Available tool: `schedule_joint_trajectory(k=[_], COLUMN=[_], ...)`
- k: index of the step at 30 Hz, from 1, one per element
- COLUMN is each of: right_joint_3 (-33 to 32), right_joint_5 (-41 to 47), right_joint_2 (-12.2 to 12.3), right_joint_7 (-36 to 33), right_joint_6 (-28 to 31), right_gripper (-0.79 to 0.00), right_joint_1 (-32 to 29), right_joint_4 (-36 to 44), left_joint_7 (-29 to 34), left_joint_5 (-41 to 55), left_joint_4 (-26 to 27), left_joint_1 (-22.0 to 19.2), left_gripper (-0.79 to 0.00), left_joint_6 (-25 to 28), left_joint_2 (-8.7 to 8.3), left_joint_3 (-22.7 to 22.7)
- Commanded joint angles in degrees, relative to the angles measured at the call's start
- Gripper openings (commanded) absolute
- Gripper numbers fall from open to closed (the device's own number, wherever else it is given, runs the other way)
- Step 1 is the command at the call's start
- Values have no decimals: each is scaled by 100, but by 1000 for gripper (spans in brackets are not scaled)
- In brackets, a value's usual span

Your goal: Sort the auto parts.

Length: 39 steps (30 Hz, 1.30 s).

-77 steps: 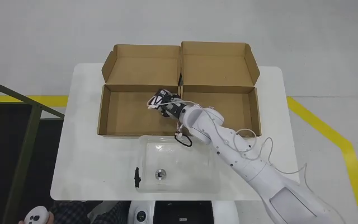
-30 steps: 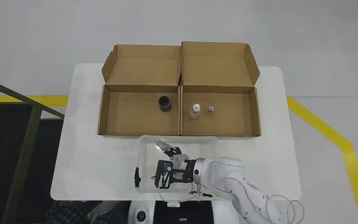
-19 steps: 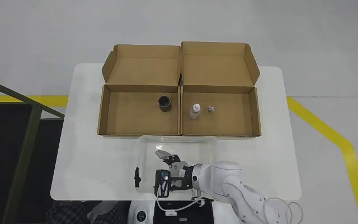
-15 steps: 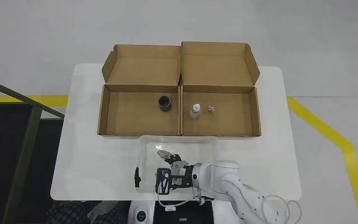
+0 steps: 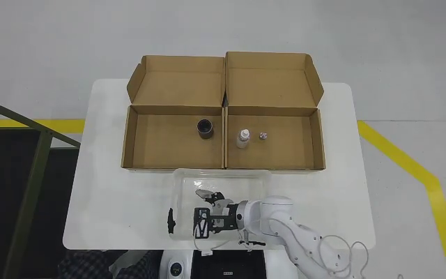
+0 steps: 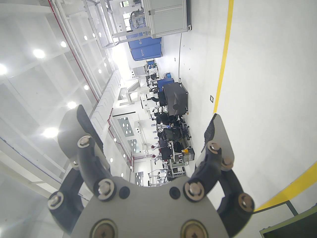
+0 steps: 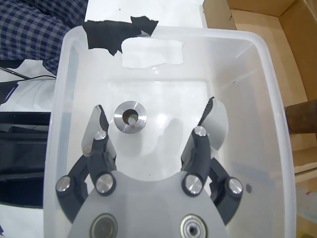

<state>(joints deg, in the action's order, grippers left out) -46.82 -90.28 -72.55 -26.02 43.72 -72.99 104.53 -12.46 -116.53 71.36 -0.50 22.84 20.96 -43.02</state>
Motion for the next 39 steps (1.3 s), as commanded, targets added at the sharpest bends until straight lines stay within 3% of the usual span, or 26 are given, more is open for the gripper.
schedule_joint_trajectory(k=[1, 8, 11, 20, 22, 24, 39], right_joint_3=[30, 147, 186, 339, 362, 379, 181], right_joint_5=[-5, -14, -2, 15, 28, 45, 346], right_joint_2=[-3, -7, -7, -28, -32, -33, 46], right_joint_7=[-6, -27, -17, -10, -11, -8, 107], right_joint_6=[-8, 13, 18, -7, -17, -16, 2], right_gripper=[-179, -277, -394, -474, -566, -785, -785], right_joint_1=[30, 94, 113, 223, 246, 259, 159], right_joint_4=[-57, -200, -249, -444, -463, -465, 156], left_joint_7=[0, 0, 0, 0, 0, 0, 0], left_joint_5=[0, 0, 0, 0, 0, 0, 0], left_joint_4=[0, 0, 0, 0, 0, 0, 0], left_joint_1=[0, 0, 0, 0, 0, 0, 0], left_gripper=[0, 0, 0, 0, 0, 0, 0], left_joint_6=[0, 0, 0, 0, 0, 0, 0], left_joint_2=[0, 0, 0, 0, 0, 0, 0], left_joint_3=[0, 0, 0, 0, 0, 0, 0])
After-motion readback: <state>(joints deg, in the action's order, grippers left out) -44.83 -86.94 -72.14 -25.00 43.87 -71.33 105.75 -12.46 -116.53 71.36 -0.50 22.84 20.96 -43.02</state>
